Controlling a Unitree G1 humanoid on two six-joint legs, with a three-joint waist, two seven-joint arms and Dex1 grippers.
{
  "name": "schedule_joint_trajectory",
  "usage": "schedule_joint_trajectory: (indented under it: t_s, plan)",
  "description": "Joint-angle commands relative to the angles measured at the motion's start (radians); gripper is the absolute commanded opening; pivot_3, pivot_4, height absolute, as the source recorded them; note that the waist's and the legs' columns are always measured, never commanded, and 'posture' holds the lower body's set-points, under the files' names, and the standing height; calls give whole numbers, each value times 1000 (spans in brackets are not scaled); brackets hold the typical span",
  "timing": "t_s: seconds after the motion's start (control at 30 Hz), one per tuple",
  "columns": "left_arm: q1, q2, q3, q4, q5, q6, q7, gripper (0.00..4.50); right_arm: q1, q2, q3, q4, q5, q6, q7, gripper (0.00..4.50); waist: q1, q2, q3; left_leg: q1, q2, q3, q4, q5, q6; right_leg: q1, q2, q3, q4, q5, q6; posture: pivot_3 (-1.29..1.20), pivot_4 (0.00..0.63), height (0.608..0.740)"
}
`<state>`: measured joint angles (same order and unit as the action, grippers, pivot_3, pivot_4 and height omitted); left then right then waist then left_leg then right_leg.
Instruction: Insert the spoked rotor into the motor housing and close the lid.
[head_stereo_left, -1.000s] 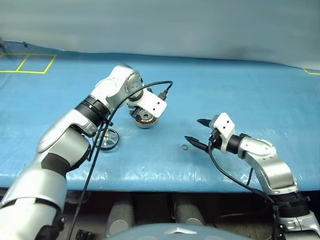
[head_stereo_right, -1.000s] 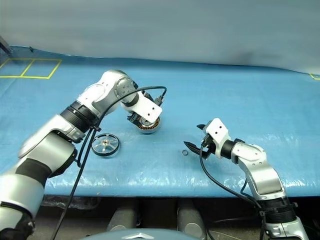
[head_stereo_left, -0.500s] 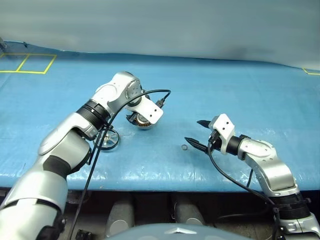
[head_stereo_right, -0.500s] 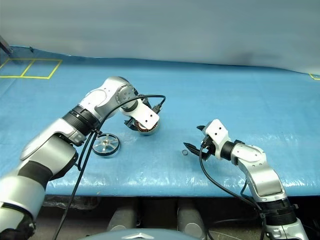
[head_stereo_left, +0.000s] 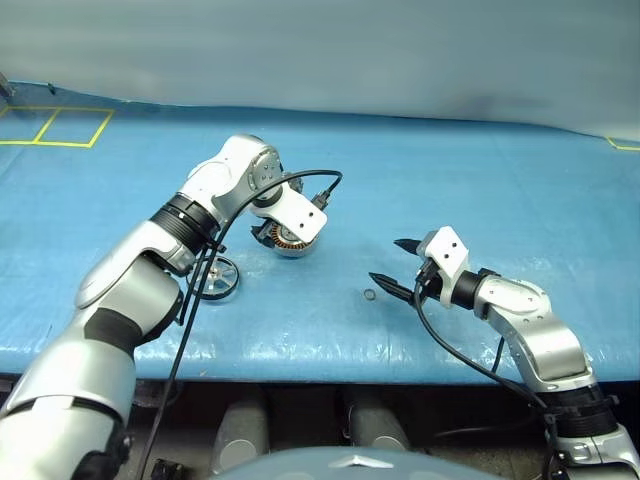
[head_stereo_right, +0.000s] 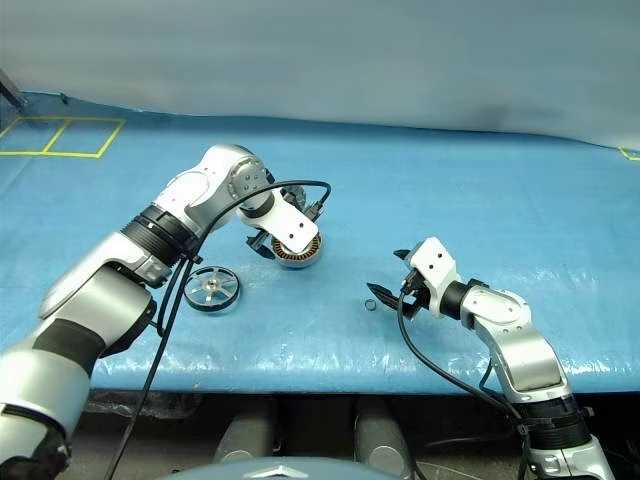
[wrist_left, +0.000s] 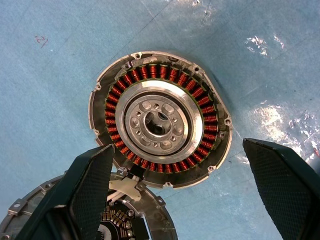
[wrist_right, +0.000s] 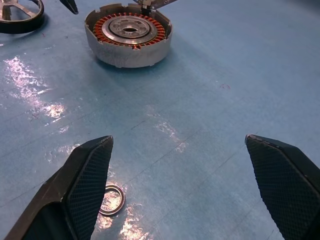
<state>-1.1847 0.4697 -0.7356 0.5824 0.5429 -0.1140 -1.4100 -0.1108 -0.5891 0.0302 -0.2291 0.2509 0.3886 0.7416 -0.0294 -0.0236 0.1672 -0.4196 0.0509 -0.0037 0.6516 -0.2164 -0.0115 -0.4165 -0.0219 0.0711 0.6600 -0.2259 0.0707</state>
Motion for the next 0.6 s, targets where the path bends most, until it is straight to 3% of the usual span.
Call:
schedule_joint_trajectory:
  t_s: [0.03,0.6]
  plan:
    - [-10,-5,14,-20,11,-16,0,4500,-15,8,-14,-11,2,-22,-8,4459,0,0,0,0,0,0,0,0,0,0,0,0,0,0,0,0,150,740]
    - [18,-11,5,3,45,-39,-9,4500,-20,23,-11,-1,-9,-34,-23,4459,0,0,0,0,0,0,1,0,0,0,0,0,1,0,0,0,150,740]
